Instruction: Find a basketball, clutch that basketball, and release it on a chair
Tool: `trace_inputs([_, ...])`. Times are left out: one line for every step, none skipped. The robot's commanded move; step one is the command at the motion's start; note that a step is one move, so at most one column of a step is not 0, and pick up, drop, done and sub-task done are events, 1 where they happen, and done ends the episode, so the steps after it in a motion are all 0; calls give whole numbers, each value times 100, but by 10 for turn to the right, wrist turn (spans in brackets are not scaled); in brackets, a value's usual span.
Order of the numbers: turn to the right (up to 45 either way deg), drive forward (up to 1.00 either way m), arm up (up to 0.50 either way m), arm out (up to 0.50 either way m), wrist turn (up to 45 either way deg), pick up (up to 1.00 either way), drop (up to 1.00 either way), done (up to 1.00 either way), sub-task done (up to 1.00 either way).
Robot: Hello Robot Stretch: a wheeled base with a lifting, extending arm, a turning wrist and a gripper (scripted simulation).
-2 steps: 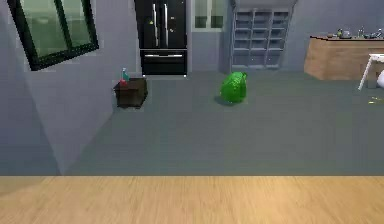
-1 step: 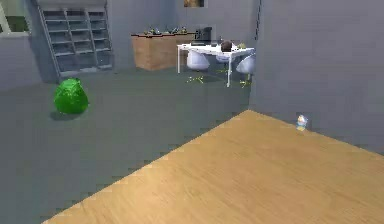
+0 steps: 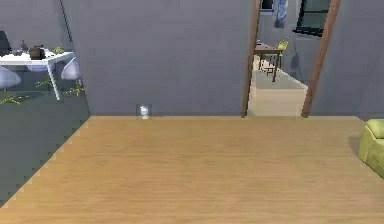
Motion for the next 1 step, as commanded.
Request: trace_inputs([210, 0, 0, 0, 0, 0, 0, 0, 0])
